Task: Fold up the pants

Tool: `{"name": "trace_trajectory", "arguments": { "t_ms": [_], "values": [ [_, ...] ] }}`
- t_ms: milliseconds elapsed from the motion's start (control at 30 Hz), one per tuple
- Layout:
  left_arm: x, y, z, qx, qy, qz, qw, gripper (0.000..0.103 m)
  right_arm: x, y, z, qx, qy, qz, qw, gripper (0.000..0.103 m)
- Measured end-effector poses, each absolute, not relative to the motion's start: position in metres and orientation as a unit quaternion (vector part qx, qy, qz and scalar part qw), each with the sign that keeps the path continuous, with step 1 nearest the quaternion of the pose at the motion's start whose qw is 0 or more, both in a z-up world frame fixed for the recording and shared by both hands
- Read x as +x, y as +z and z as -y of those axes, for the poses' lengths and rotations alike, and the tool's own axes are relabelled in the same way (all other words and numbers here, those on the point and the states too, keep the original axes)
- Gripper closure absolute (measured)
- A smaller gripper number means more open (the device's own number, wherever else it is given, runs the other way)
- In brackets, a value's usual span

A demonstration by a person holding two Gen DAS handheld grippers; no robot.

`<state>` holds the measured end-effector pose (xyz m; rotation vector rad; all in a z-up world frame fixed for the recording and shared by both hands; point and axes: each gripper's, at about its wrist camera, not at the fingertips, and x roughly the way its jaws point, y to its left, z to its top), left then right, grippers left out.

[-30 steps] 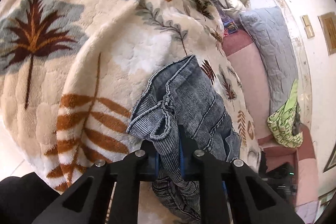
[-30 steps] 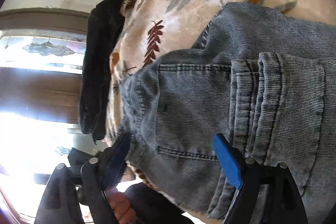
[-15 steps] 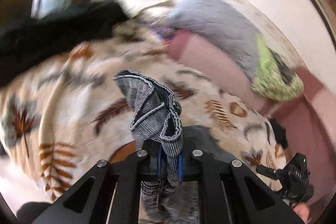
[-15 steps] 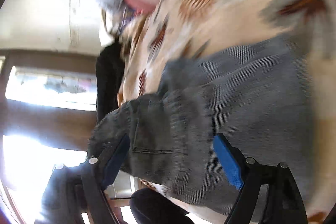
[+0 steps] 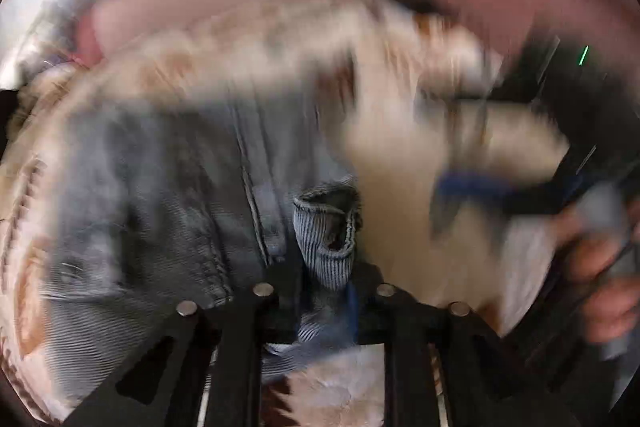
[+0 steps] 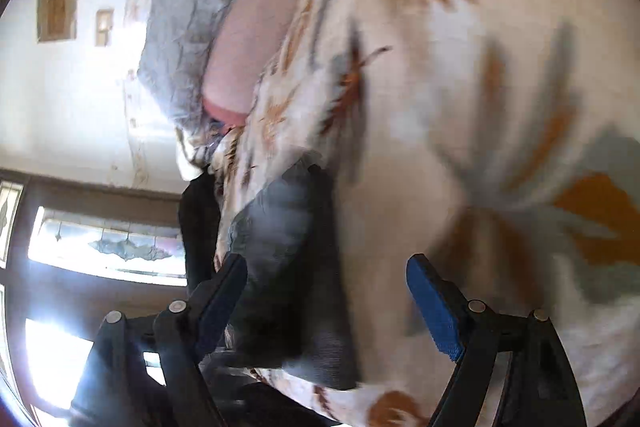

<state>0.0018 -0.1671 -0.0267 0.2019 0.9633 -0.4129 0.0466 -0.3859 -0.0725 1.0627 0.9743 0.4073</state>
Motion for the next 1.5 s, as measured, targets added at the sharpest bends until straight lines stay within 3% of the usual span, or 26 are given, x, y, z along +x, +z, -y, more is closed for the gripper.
{"name": "trace_trajectory", "arguments": {
  "t_ms": [67,100,167,300,333,400,533,600,633,733,867,967,1033,1100,1167,1200,1367,1500],
  "values": [
    [-0.007,-0.006,0.163,0.089,-0.221,-0.437,0.867,0.069,0.045,-0.069,0.389,0.479,0.191,-0.438,0.737,0.019],
    [-0.009,0.006,0.158,0.071,-0.241,-0.439,0.863,0.056,0.044,-0.067,0.389,0.471,0.187,-0.438,0.742,0.019],
    [-0.019,0.040,0.137,0.033,-0.262,-0.410,0.873,0.050,0.043,-0.062,0.388,0.466,0.185,-0.435,0.748,0.019],
    [-0.035,0.090,0.071,-0.021,-0.223,-0.337,0.915,0.026,0.038,-0.034,0.370,0.460,0.216,-0.412,0.756,0.019],
    [-0.035,0.095,0.053,-0.030,-0.193,-0.324,0.926,0.024,0.036,-0.024,0.363,0.454,0.233,-0.409,0.756,0.019],
    [-0.025,0.090,0.020,-0.035,-0.131,-0.329,0.934,0.024,0.035,-0.007,0.340,0.448,0.272,-0.409,0.747,0.019],
    [0.003,0.039,-0.024,-0.066,-0.069,-0.426,0.900,0.024,0.032,0.005,0.295,0.437,0.335,-0.415,0.725,0.017],
    [0.008,0.011,-0.022,-0.054,-0.067,-0.467,0.880,0.024,0.037,-0.022,0.276,0.418,0.309,-0.456,0.722,0.013],
    [0.007,-0.004,-0.022,-0.051,-0.065,-0.482,0.872,0.024,0.039,-0.057,0.266,0.407,0.267,-0.517,0.704,0.013],
    [0.001,-0.015,-0.028,-0.066,-0.075,-0.474,0.875,0.022,0.026,-0.076,0.278,0.449,0.282,-0.487,0.693,0.020],
    [0.001,-0.002,-0.033,-0.095,-0.071,-0.465,0.877,0.022,0.022,-0.047,0.290,0.441,0.262,-0.485,0.708,0.018],
    [-0.008,0.013,-0.021,-0.064,-0.075,-0.421,0.902,0.022,0.020,-0.015,0.292,0.431,0.285,-0.450,0.728,0.017],
    [-0.003,0.001,-0.009,-0.021,-0.058,-0.437,0.897,0.022,0.023,-0.006,0.293,0.417,0.295,-0.430,0.745,0.014],
    [0.005,-0.022,-0.004,0.007,-0.032,-0.468,0.883,0.021,0.030,-0.023,0.290,0.392,0.273,-0.446,0.757,0.006],
    [0.002,-0.023,-0.011,-0.029,-0.026,-0.466,0.884,0.017,0.036,-0.059,0.287,0.397,0.248,-0.488,0.737,0.008],
    [0.002,-0.022,-0.012,-0.036,-0.023,-0.470,0.881,0.017,0.031,-0.058,0.295,0.417,0.253,-0.463,0.740,0.008],
    [0.000,-0.017,-0.010,-0.030,-0.020,-0.466,0.884,0.017,0.033,-0.035,0.294,0.387,0.246,-0.493,0.739,0.008],
    [0.003,-0.021,-0.012,-0.035,-0.023,-0.466,0.884,0.016,0.050,0.011,0.275,0.348,0.267,-0.466,0.768,0.008]
  ]
}}
